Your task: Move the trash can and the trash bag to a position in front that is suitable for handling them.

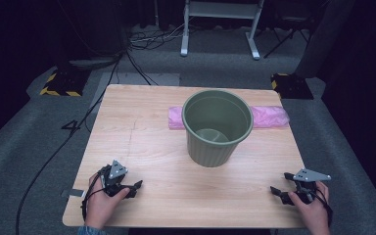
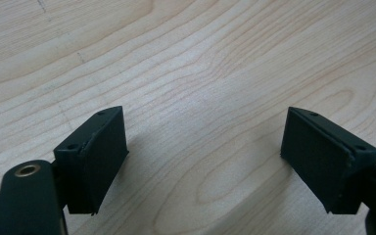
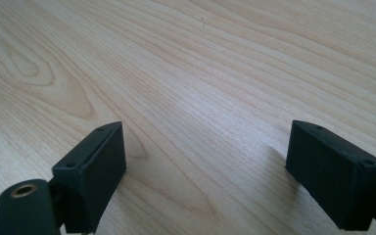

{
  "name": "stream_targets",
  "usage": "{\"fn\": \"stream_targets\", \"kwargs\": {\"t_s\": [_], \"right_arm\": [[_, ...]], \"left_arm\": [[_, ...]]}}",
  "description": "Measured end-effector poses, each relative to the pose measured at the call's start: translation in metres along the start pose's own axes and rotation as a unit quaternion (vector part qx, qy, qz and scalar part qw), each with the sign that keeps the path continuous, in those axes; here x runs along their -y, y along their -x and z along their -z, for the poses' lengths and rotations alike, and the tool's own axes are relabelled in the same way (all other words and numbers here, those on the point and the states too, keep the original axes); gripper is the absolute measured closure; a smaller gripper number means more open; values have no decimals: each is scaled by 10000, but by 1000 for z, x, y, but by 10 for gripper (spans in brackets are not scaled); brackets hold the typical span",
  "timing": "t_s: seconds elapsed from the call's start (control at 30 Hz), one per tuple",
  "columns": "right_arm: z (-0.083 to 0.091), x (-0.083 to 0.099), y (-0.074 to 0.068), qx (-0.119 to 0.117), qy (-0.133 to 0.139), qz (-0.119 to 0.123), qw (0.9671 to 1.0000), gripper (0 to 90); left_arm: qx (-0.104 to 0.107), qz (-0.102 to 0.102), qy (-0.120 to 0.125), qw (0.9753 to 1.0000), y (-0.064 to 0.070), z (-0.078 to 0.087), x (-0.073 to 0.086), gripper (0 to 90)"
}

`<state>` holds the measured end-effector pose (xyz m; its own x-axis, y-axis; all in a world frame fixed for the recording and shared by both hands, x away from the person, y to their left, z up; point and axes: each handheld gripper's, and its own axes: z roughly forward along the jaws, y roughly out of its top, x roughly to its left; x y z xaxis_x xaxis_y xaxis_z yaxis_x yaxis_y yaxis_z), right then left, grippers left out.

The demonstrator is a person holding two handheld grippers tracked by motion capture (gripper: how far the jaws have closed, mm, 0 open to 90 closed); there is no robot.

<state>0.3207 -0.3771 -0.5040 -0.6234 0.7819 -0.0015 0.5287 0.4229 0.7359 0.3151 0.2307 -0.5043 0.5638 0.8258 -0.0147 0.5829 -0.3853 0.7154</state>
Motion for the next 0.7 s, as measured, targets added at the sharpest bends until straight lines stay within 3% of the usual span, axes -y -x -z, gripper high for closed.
{"fn": "stream_targets", "kwargs": {"t_s": [0.1, 0.2, 0.27, 0.33, 0.4, 0.47, 0.53, 0.7], "right_arm": [[0, -1, -1, 21, 10, -33, 10000, 159], [1, -3, -3, -66, 78, -71, 9999, 255], [2, -5, -4, -76, 149, -85, 9998, 255], [9, -13, -9, -199, 350, -178, 9990, 255], [14, -21, -11, -279, 481, -163, 9983, 251], [15, -26, -11, -312, 513, -140, 9981, 243], [17, -39, -9, -441, 544, -131, 9975, 223], [21, -63, -8, -570, 604, -154, 9964, 217]], "left_arm": [[-37, -44, -76, 10000, 1, 1, -3, 210], [-14, -21, 16, 10000, 1, 6, -9, 240], [25, 34, 98, 9999, 0, 9, -12, 255], [130, 68, 230, 9996, 1, 16, -25, 261], [167, -70, 269, 9995, 5, 20, -36, 261], [207, -146, 295, 9992, 7, 21, -41, 259], [380, -270, 380, 9982, 13, 23, -58, 260], [530, -470, 535, 9961, 19, 24, -90, 258]]}}
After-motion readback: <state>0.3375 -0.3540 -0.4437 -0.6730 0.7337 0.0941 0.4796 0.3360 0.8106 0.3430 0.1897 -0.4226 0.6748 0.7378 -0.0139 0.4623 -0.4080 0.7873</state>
